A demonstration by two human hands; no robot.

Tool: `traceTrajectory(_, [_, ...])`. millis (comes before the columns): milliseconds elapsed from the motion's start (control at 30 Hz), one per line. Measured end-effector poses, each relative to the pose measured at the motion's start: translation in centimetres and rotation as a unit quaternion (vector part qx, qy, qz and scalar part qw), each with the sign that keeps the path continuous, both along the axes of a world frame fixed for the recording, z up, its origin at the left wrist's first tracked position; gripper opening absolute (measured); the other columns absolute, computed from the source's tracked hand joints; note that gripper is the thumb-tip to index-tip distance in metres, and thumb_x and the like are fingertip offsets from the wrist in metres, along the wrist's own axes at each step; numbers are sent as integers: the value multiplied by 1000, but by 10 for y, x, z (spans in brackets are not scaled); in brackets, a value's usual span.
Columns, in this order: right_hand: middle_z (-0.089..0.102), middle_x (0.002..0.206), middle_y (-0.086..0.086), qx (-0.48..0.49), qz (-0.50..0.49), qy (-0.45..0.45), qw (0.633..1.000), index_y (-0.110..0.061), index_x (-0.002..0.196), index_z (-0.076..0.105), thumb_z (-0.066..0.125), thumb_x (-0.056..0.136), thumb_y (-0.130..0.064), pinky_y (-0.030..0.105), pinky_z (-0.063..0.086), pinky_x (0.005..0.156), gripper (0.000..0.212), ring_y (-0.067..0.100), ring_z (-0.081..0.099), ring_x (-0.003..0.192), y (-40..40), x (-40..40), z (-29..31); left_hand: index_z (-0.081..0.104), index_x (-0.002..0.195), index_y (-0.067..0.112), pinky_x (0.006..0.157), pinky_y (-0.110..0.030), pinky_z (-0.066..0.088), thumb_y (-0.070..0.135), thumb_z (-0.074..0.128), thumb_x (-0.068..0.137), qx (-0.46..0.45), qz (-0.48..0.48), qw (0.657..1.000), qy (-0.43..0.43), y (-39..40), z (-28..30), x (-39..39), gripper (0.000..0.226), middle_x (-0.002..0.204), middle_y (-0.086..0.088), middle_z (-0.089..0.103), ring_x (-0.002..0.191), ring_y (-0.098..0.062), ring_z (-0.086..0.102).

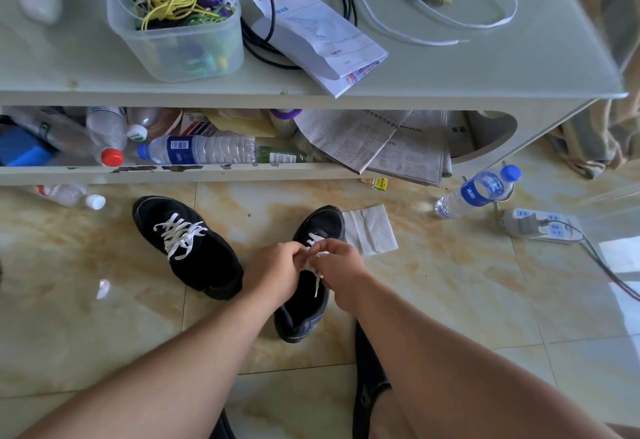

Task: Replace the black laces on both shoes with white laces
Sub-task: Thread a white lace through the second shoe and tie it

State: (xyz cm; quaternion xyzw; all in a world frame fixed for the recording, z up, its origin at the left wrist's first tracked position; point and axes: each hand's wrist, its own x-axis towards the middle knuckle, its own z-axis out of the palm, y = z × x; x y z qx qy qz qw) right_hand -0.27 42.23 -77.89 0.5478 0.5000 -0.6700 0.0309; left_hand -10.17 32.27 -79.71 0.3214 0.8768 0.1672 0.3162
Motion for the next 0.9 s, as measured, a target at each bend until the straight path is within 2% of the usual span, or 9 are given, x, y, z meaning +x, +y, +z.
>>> traceTrajectory(133, [65,81,7,-129,-46,54,989,-14,92,66,55,95,11,17,40,47,27,7,55,51,1,0,-5,71,110,35,76,-35,55,38,49,107,5,20,998,-56,-4,-4,-4,22,95,8,74,90,-23,68])
traceTrajectory(233, [70,89,11,-138,-45,61,988,-11,100,69,60,94,11,17,45,49,24,10,63,61,-1,1,-4,70,105,32,73,-35,54,37,48,107,2,17,997,-76,-6,-7,-6,23,92,7,74,87,-22,69])
traceTrajectory(333, [75,89,6,12,32,12,999,-17,92,74,73,92,2,13,50,56,19,3,70,66,-2,4,-7,68,95,32,62,-31,45,39,48,106,-12,8,996,-89,-5,-6,-6,24,85,8,72,81,-21,67])
traceTrajectory(400, [75,94,-3,128,118,-33,984,-26,91,78,76,92,-10,16,52,69,16,2,70,81,-1,5,-13,70,95,31,64,-33,49,38,47,105,-20,12,994,-106,-5,-7,-6,26,85,8,73,79,-19,68])
traceTrajectory(533, [75,97,-8,213,214,-55,952,-26,98,81,75,93,-21,30,55,88,8,13,68,97,-1,8,-14,67,88,28,66,-34,53,31,46,102,-23,49,987,-150,-7,-6,-3,26,80,5,75,74,-17,70])
traceTrajectory(667, [69,104,-9,199,266,-86,939,-35,95,78,67,95,-29,32,55,84,13,16,64,97,9,19,-22,62,82,16,56,-30,46,29,49,98,-62,100,982,-149,-19,-9,-6,24,76,-7,74,69,-22,72])
traceTrajectory(733, [67,107,-1,135,242,-108,955,-34,94,72,62,99,-28,32,53,73,12,19,62,86,16,34,-27,62,82,15,64,-34,55,35,50,96,-107,97,980,-140,-29,-13,-11,27,79,-7,74,74,-25,73])
traceTrajectory(800, [64,96,1,107,226,-132,959,-28,92,69,61,101,-26,30,47,68,12,16,55,76,18,50,-34,65,82,15,72,-37,58,37,49,95,-136,81,977,-145,-35,-14,-12,30,81,-5,75,77,-26,73])
traceTrajectory(900, [60,80,0,81,202,-153,964,-22,87,68,60,101,-23,29,42,67,16,16,51,71,14,59,-43,66,87,15,63,-31,49,38,50,98,-161,49,980,-109,-36,-18,-5,30,81,-3,71,79,-25,68])
